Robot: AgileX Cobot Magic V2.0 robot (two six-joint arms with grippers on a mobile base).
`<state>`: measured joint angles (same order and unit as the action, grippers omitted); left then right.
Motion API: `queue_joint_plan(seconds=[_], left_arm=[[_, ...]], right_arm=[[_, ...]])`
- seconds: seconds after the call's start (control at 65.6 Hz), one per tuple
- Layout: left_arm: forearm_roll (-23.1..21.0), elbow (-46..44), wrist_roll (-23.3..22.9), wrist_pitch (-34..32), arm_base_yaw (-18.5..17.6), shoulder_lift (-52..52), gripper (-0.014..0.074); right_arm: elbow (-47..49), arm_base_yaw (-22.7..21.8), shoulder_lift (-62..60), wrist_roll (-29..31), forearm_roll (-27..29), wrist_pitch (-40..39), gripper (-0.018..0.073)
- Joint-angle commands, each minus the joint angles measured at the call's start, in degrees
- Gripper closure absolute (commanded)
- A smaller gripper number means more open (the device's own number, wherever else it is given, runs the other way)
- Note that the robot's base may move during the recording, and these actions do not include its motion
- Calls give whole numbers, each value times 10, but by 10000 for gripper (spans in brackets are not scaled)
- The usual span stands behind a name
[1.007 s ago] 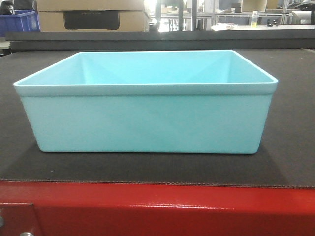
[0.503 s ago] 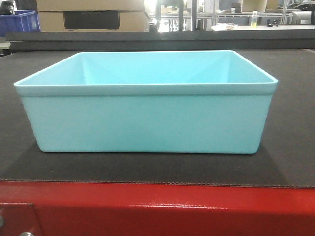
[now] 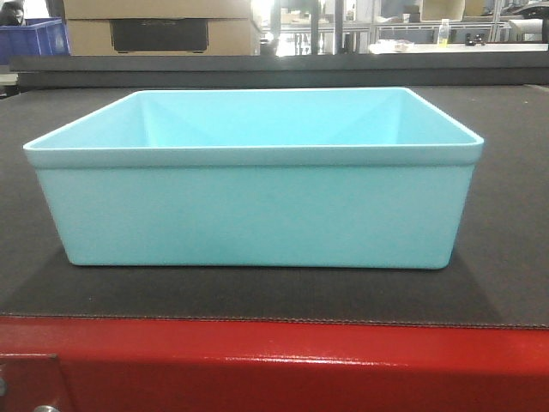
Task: Fetch blue bin and place on conveyor start
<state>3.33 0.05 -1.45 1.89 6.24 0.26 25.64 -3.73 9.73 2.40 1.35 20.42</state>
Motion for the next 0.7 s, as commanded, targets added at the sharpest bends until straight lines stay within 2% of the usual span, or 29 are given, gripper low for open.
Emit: queue_joint_plan(seconds=[0.0,0.503,0.686], left_arm=[[-3,0,4,-12,-1,-3,707],[-3,0,4,-12,-1,-3,707],[-3,0,4,-12,-1,-3,707]], right_arm=[[-2,-3,-3,1,-4,-15,721],[-7,-3,-3,1,-5,-25,721],[-63,-49,-13,1,5,-80,721]])
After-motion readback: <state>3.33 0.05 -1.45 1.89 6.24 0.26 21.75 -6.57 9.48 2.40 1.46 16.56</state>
